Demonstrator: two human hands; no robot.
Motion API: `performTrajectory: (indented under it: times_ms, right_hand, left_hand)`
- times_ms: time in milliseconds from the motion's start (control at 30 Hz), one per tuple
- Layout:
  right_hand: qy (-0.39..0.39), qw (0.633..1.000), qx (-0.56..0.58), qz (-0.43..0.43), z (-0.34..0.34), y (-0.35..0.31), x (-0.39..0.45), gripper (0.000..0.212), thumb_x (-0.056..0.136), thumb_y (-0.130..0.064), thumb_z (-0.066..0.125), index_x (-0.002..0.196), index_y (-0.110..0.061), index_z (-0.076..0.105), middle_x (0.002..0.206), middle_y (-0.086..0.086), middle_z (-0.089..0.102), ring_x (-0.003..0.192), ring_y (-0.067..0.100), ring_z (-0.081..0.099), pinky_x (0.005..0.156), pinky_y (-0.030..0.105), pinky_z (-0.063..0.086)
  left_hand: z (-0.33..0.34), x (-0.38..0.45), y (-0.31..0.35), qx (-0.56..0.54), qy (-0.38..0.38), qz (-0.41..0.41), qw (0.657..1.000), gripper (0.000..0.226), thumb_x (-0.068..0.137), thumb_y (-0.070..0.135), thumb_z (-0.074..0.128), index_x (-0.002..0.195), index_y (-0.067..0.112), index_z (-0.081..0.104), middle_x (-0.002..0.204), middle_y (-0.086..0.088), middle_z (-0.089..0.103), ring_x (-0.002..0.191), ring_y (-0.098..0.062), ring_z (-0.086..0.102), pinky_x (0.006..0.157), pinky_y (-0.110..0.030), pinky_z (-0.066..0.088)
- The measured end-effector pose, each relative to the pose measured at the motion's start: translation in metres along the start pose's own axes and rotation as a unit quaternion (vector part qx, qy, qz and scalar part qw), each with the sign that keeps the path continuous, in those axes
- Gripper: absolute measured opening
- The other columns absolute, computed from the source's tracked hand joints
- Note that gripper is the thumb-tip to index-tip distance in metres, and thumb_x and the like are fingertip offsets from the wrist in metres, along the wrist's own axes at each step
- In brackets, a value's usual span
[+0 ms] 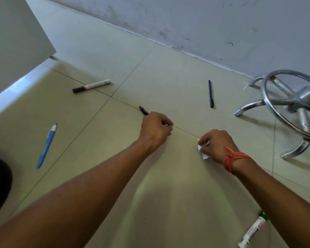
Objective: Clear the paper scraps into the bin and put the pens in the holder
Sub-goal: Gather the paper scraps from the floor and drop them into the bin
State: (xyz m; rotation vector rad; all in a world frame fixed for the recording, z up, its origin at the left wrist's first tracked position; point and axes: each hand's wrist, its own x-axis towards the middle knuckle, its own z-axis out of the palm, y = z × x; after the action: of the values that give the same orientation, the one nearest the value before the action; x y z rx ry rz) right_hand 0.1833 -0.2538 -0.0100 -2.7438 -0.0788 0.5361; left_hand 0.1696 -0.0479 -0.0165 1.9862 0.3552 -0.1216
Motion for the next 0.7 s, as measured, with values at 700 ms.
performTrajectory:
  times_ms: [700]
  right_hand:
    - [-0.028, 0.918, 0.317, -0.235, -0.016, -0.271, -0.105, 0.007, 0.063, -0.007, 0.084, 0.067, -0.011, 0.079, 0.067, 0.008, 0.075, 0.064, 0.011, 0.068, 0.072, 0.035, 0.059]
  left_hand:
    - [-0.272, -0.174, 0.036, -0.061, 0.327, 0.062, 0.941, 0.02, 0.081, 0.001, 0.071, 0.073, 0.019, 0.073, 0.062, 0.0, 0.069, 0.061, -0.016, 0.072, 0.07, -0.03, 0.06]
